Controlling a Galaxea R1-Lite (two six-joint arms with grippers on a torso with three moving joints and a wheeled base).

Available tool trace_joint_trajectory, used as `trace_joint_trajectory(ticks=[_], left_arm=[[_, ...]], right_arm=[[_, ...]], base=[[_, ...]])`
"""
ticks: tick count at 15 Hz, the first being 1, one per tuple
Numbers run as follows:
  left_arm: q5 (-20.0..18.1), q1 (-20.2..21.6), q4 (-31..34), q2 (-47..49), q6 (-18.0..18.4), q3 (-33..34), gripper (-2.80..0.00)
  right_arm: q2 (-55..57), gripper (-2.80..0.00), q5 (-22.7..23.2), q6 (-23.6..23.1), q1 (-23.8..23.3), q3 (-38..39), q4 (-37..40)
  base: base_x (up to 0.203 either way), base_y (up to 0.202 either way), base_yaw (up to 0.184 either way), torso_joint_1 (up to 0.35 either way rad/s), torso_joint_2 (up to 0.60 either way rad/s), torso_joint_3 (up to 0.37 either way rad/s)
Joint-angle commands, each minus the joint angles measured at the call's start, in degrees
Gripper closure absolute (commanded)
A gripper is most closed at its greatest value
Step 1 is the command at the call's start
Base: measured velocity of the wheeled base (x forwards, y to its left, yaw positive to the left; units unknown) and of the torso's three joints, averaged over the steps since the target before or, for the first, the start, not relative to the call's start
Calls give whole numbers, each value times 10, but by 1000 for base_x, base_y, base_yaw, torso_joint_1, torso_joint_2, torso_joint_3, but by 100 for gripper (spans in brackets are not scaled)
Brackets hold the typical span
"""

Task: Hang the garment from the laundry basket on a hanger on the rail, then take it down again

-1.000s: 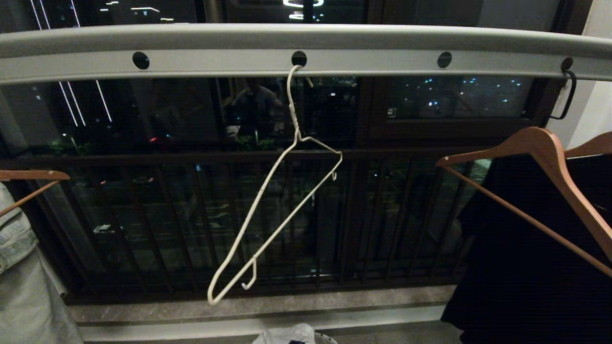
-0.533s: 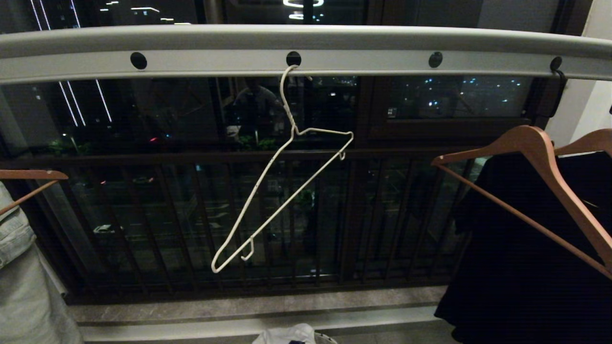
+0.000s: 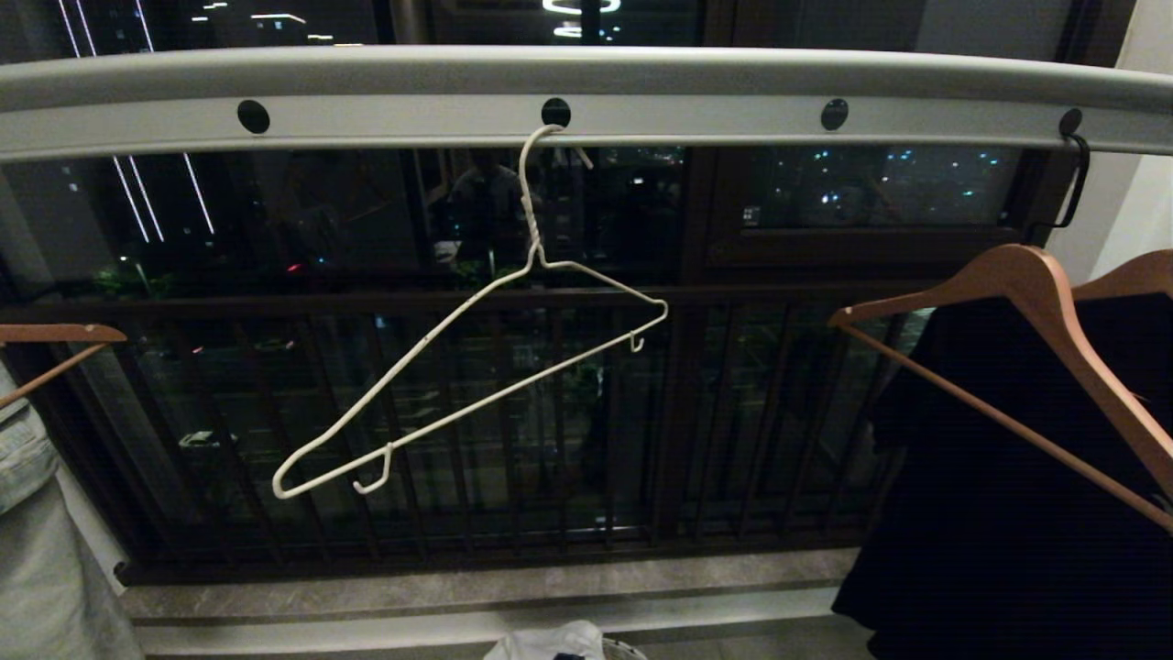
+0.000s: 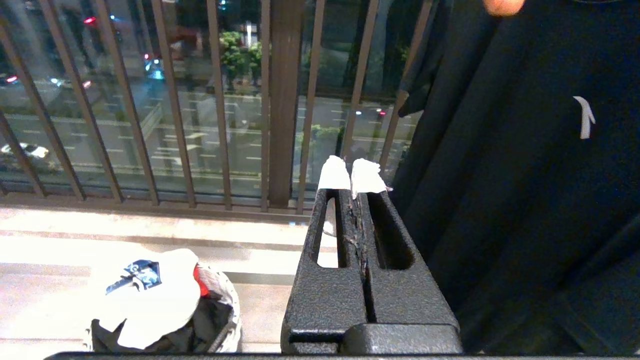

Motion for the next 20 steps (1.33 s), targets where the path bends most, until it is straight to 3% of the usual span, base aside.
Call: trace_joint_trajectory(ticks=[1,20], left_arm=[[0,0,-1,0,0,8,0],[0,0,-1,0,0,8,0]], right_arm=[[1,0,0,-1,0,0,0],[1,0,0,-1,0,0,0]], base=[[0,0,0,0,0,0],[0,0,0,0,0,0]])
